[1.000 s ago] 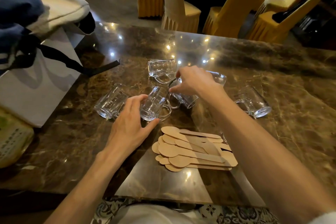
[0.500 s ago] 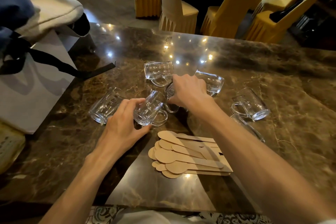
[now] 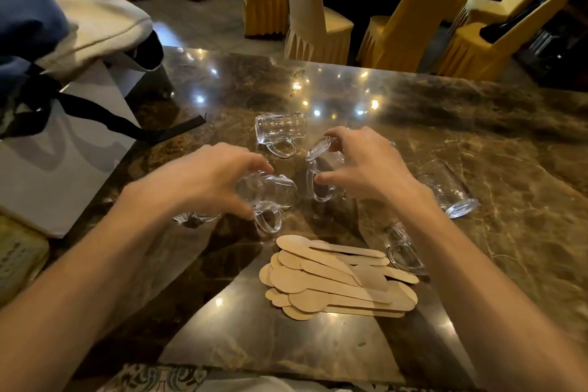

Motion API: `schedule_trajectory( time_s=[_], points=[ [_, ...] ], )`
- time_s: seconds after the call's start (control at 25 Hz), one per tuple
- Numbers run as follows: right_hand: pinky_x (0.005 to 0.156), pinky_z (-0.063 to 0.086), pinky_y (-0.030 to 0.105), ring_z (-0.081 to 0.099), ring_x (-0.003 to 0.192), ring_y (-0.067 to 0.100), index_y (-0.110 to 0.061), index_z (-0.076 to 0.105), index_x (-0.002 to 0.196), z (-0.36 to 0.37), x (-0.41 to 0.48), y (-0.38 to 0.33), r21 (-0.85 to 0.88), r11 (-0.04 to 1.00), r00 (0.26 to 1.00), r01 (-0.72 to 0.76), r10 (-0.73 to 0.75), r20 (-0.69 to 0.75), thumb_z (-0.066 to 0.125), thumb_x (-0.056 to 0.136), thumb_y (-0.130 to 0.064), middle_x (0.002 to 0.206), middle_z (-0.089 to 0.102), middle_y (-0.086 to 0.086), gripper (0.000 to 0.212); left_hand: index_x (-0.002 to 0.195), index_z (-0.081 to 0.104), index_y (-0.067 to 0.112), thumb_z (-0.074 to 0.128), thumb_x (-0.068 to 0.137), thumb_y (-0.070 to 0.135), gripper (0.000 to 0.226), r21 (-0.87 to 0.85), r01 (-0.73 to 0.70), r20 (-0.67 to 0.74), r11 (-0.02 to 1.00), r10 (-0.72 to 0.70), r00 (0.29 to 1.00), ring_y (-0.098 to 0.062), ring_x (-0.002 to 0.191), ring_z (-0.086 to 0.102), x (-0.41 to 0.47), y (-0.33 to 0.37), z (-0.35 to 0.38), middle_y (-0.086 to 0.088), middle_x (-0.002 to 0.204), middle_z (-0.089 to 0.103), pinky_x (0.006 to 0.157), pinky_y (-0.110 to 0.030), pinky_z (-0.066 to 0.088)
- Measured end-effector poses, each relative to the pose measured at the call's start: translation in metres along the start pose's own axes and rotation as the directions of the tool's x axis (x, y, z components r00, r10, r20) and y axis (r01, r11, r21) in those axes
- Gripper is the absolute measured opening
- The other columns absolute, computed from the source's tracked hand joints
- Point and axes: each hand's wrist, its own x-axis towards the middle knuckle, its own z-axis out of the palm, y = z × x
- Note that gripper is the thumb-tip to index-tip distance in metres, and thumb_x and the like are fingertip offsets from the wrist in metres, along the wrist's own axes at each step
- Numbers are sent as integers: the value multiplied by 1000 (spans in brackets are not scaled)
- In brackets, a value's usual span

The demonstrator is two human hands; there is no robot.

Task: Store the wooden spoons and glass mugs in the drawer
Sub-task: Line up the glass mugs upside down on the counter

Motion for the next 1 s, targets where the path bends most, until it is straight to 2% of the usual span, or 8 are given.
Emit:
schedule_trajectory(
  time_s=[0.12, 0.2, 0.32, 0.48, 0.6, 0.72, 0.84, 1.0],
  points=[
    [84, 52, 37, 54, 98, 14, -24, 52, 127, -4, -6, 2, 154, 988, 999, 27, -20, -47, 82, 64, -39, 112, 64, -2, 71, 133, 45, 35, 80, 65, 42, 76, 120, -58, 144, 991, 41, 989, 2, 77, 55, 24, 5, -20, 21, 95, 61, 76, -19, 40],
    [84, 50, 33, 54, 97, 12, -25, 52, 126, -4, -10, 4, 190, 980, 996, 65, -50, -80, 83, 64, -36, 113, 64, -2, 71, 133, 47, 33, 79, 65, 45, 76, 145, -110, 203, 983, 80, 976, 8, 65, 47, 39, 8, -30, 27, 78, 53, 68, -16, 38],
    [88, 48, 31, 56, 99, 13, -23, 51, 128, -3, -14, 8, 283, 955, 995, 87, -68, -76, 84, 65, -32, 115, 63, -2, 72, 132, 47, 36, 77, 64, 50, 76, 71, -109, 266, 992, 86, 960, 4, 73, 51, 57, 5, -38, 20, 104, 63, 70, -19, 42],
    [94, 45, 31, 53, 108, 14, -25, 48, 128, -2, -18, 17, 401, 912, 996, 86, -68, -58, 83, 68, -26, 122, 57, -3, 70, 132, 45, 41, 75, 69, 49, 70, -110, -39, 279, 993, 68, 958, 7, 81, 50, 67, -1, -39, 28, 96, 54, 67, -19, 41],
    [92, 39, 25, 49, 108, 10, -26, 47, 128, 2, -17, 21, 430, 901, 998, 63, -59, -25, 81, 69, -28, 119, 52, -7, 67, 133, 43, 38, 70, 72, 51, 68, -181, -24, 234, 983, 67, 970, 2, 92, 48, 67, -4, -33, 22, 112, 50, 73, -20, 38],
    [94, 40, 25, 49, 110, 10, -22, 47, 130, 8, -15, 23, 443, 896, 999, 33, -38, 3, 81, 71, -26, 123, 54, -5, 69, 133, 41, 36, 68, 74, 53, 67, -237, -22, 185, 971, 67, 980, -7, 106, 48, 66, -6, -26, 12, 131, 48, 88, -28, 42],
    [93, 39, 23, 49, 111, 10, -22, 45, 132, 13, -15, 23, 436, 900, 999, 28, -40, 19, 80, 72, -25, 126, 54, -3, 69, 133, 40, 37, 67, 76, 51, 65, -284, -16, 145, 959, 59, 988, -14, 112, 51, 64, -5, -20, 7, 133, 50, 99, -40, 43],
    [98, 42, 30, 49, 112, 11, -22, 43, 133, 15, -17, 23, 432, 902, 999, 5, -24, 38, 79, 72, -25, 127, 53, -3, 70, 134, 38, 39, 65, 78, 51, 63, -324, -28, 79, 946, 57, 995, -15, 118, 48, 63, -6, -11, 5, 135, 48, 98, -35, 41]
  ],
)
